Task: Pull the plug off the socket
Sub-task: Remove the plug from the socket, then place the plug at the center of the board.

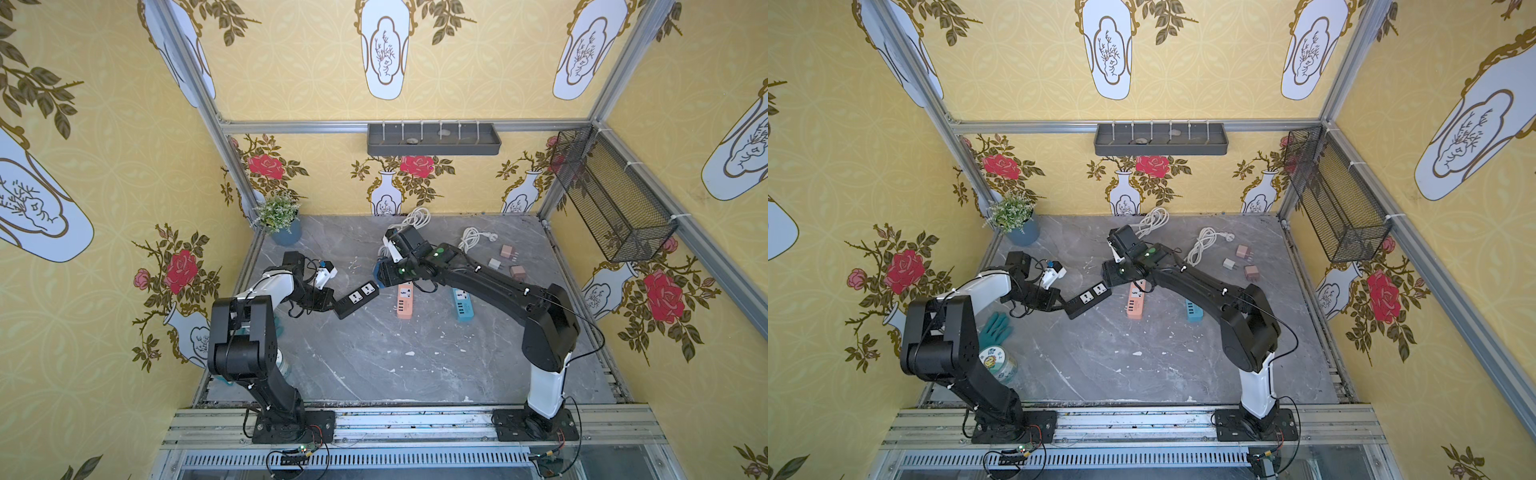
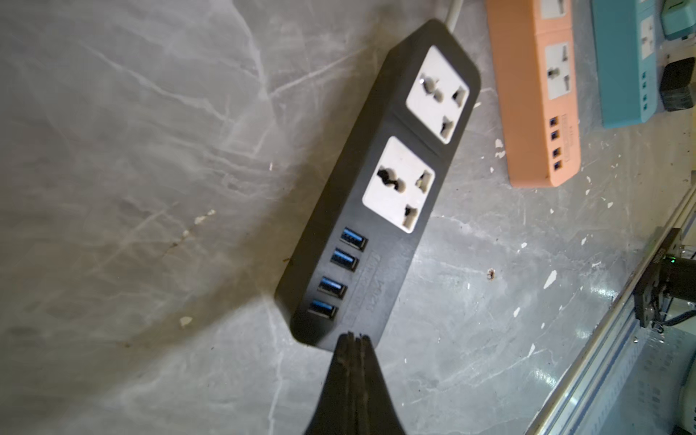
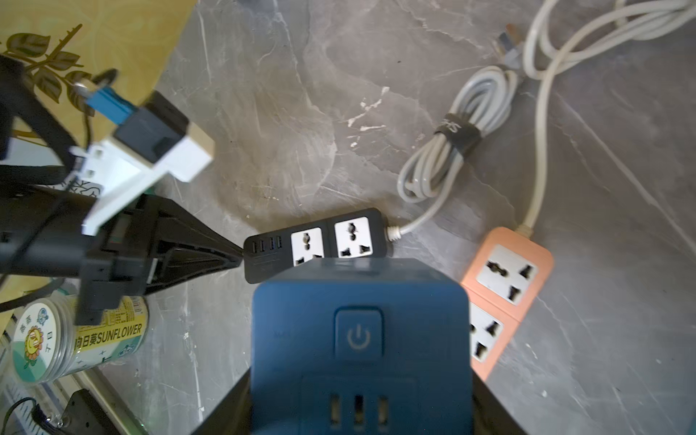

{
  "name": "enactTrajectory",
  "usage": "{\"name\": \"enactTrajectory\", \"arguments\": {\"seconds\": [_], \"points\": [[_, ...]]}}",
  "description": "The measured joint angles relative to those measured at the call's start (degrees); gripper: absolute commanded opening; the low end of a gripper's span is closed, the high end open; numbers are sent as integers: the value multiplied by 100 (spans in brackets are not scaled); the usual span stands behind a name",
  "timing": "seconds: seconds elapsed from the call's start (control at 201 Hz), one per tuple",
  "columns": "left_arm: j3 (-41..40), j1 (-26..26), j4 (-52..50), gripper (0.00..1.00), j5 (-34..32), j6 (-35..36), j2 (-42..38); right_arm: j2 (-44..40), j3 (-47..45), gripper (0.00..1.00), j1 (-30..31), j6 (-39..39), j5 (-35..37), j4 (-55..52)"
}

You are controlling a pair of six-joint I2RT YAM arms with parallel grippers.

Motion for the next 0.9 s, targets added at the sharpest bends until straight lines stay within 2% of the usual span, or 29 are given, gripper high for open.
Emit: {"name": "enactTrajectory", "arguments": {"seconds": [0.05,0.129,0.408,0.533,0.677,0.896], "points": [[66,-7,-22,14,90,48,-140,-247,-289,19,-96,46,83,-24],[210,-28,-85,27,254,85,-332,-682,-763,20,-280,186,225,-28],[538,-358,-225,91,391,125,-1143,-2004,-2170,21,-1300,675,828,-240],[531,-402,-367,97,328,127,-1582,-2234,-2697,22,-2098,852,1045,-470],[304,-404,-354,100,120,142,-1882,-2135,-3016,24,-2964,887,1204,-658],[-168,-409,-151,100,44,35,-2173,-1499,-2791,27,-3499,710,1445,-831]]}}
